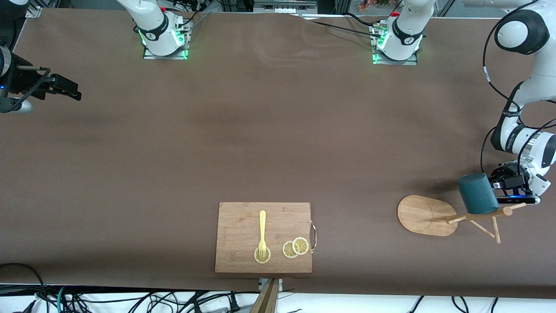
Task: Pass cup and hang on rack
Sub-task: 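Lower the mug handle onto a rack peg with the left gripper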
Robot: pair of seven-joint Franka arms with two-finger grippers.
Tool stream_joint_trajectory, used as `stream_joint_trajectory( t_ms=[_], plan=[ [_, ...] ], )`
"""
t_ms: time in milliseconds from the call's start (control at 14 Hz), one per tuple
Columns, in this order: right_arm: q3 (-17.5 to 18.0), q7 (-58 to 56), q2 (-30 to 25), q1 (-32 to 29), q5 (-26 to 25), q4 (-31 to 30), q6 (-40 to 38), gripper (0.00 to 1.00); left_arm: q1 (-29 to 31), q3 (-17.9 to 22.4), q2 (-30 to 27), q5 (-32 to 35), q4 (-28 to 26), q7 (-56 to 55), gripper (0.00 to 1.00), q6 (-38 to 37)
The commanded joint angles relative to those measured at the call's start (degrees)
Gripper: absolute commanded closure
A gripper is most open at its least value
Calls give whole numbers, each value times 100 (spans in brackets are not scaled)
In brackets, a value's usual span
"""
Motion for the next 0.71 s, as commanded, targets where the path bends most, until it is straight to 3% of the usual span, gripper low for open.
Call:
stream_joint_trajectory(
  t_ms=[0, 71, 142, 214, 356, 427, 641],
  plan=[
    [19, 47, 6, 0, 104, 58, -76, 0, -67, 99, 163, 15, 326, -51, 81, 141],
    [19, 47, 6, 0, 104, 58, -76, 0, -58, 108, 163, 23, 326, -42, 72, 141],
    [19, 47, 6, 0, 104, 58, -76, 0, -58, 117, 163, 32, 326, -42, 43, 141],
    [19, 47, 6, 0, 104, 49, -76, 0, -58, 143, 155, 32, 326, 1, 29, 141],
    [10, 47, 6, 0, 104, 49, -119, 0, -49, 187, 146, 32, 309, 63, 24, 141],
    [10, 47, 6, 0, 104, 49, -128, 0, -49, 196, 146, 41, 308, 81, 0, 141],
    [10, 47, 6, -9, 104, 49, -128, 0, -49, 345, 102, 154, 308, 116, 0, 88]
  ],
)
